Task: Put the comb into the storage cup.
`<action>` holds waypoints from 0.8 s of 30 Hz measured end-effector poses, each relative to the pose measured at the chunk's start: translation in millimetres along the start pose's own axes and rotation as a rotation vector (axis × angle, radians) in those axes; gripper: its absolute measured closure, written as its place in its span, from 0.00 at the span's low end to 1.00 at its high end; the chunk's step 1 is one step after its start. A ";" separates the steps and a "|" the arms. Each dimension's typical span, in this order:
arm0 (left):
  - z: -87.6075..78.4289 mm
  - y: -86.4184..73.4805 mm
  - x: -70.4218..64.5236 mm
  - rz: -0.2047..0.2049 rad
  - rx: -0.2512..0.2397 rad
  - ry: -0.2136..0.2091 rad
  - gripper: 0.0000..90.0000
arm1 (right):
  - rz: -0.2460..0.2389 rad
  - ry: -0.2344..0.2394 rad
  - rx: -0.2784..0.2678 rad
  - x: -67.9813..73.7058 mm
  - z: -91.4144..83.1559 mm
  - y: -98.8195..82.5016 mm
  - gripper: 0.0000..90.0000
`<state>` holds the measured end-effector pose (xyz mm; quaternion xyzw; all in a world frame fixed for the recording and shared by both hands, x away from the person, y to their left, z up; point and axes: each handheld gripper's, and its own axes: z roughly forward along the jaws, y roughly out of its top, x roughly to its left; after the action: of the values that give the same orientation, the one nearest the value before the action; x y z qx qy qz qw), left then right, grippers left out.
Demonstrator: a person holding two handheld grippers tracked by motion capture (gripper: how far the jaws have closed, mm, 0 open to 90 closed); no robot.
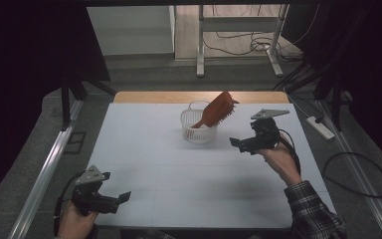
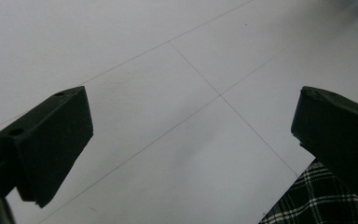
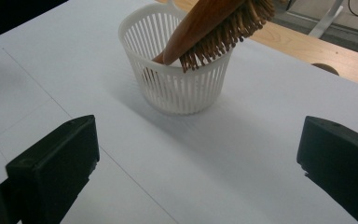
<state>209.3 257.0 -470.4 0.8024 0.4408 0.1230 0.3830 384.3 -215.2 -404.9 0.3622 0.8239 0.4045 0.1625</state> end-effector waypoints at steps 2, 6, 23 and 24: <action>-0.3 -0.1 0.2 -0.003 -0.002 0.002 0.00 | 0.000 -0.005 0.002 0.3 -1.7 -2.7 0.00; -1.0 -0.3 0.6 -0.009 -0.005 0.005 0.00 | 0.003 -0.012 0.007 0.2 -4.1 -7.0 0.00; -1.0 -0.5 0.9 -0.009 -0.006 -0.003 0.00 | 0.020 -0.012 0.051 2.6 -8.3 -28.7 0.00; -1.0 -0.4 0.8 -0.009 -0.005 -0.002 0.00 | 0.017 -0.012 0.053 2.8 -8.2 -30.0 0.00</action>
<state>209.0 258.3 -470.2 0.7997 0.4435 0.1216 0.3861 363.8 -230.0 -423.2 0.3760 0.8302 0.3816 0.1542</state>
